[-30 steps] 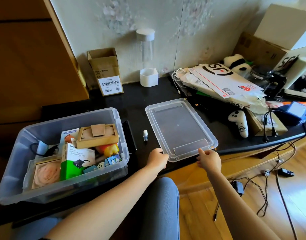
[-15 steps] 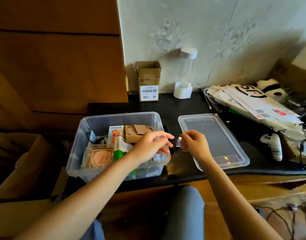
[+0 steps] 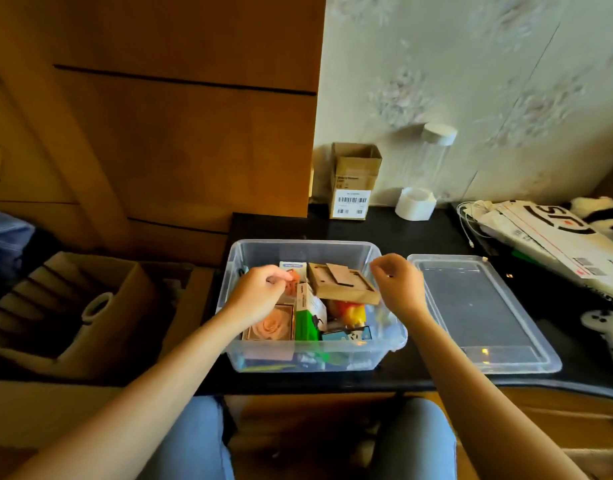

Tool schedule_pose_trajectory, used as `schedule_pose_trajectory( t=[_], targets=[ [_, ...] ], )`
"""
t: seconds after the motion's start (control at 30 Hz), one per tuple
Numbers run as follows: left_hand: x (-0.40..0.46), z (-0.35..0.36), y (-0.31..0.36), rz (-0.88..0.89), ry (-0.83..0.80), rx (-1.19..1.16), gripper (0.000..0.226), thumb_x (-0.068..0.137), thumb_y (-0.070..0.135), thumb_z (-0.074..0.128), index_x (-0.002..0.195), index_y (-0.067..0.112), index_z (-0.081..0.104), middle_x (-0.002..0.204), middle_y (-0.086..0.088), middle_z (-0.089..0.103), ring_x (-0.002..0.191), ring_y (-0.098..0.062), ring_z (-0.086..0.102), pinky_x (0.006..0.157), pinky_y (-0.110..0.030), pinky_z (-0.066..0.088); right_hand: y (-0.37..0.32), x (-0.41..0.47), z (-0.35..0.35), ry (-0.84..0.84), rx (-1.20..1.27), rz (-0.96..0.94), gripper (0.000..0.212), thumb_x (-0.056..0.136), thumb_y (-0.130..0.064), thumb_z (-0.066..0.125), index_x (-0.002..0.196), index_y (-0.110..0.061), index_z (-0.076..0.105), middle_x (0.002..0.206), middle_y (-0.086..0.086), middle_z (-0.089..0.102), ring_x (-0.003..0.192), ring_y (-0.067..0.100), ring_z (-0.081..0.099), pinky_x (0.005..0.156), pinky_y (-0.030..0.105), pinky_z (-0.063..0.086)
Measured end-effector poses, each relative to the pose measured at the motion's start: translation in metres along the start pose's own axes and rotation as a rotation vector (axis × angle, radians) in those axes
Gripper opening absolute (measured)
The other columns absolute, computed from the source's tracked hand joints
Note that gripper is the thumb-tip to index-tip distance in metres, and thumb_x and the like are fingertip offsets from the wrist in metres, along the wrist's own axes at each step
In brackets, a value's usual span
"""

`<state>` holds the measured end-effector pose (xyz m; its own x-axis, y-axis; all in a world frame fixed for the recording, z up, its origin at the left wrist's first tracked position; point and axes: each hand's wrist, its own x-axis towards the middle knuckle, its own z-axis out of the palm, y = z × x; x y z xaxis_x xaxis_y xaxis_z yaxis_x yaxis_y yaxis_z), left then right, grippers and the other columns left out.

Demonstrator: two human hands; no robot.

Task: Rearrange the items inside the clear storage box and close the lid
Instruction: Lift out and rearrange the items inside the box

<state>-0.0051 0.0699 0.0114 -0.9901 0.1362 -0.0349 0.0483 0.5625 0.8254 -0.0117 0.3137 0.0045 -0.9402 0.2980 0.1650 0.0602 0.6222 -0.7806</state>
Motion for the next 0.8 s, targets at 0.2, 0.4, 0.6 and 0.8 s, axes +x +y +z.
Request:
schedule_pose_trajectory(
  t=[0.2,0.4,0.6,0.8],
  targets=[
    [0.018,0.016,0.005,0.067,-0.004,0.066,0.020,0.094,0.012,0.051,0.099,0.023,0.067,0.109,0.004,0.060,0.101,-0.012,0.059,0.084,-0.024,0.046,0.065,0.011,-0.024,0.112,-0.093,0.329,0.023,0.092,-0.013,0.052,0.111,-0.010,0.064,0.110,0.011,0.066,0.098,0.027,0.061,0.085,0.036,0.048],
    [0.034,0.041,0.017,0.181,-0.063,0.208,0.018,0.090,0.012,0.058,0.102,0.023,0.066,0.112,0.005,0.051,0.099,-0.007,0.048,0.079,-0.014,0.036,0.109,0.007,-0.015,0.009,-0.126,0.473,0.032,0.090,-0.019,0.060,0.120,-0.012,0.056,0.114,0.013,0.064,0.099,0.028,0.061,0.081,0.033,0.047],
    [0.043,0.051,0.021,0.170,-0.118,0.282,0.024,0.087,0.013,0.060,0.109,0.022,0.064,0.121,0.002,0.052,0.113,-0.014,0.049,0.092,-0.025,0.038,0.122,0.015,-0.009,0.007,-0.106,0.469,0.036,0.087,-0.027,0.065,0.121,-0.017,0.057,0.111,0.010,0.066,0.095,0.026,0.063,0.082,0.033,0.048],
    [0.046,0.057,0.019,0.157,-0.169,0.332,0.028,0.084,0.014,0.065,0.111,0.022,0.063,0.122,0.000,0.051,0.114,-0.018,0.048,0.099,-0.033,0.040,0.126,0.022,-0.008,0.046,-0.150,0.449,0.011,0.084,-0.024,0.066,0.093,-0.017,0.069,0.096,0.008,0.070,0.074,0.020,0.056,0.076,0.031,0.046]
  ],
)
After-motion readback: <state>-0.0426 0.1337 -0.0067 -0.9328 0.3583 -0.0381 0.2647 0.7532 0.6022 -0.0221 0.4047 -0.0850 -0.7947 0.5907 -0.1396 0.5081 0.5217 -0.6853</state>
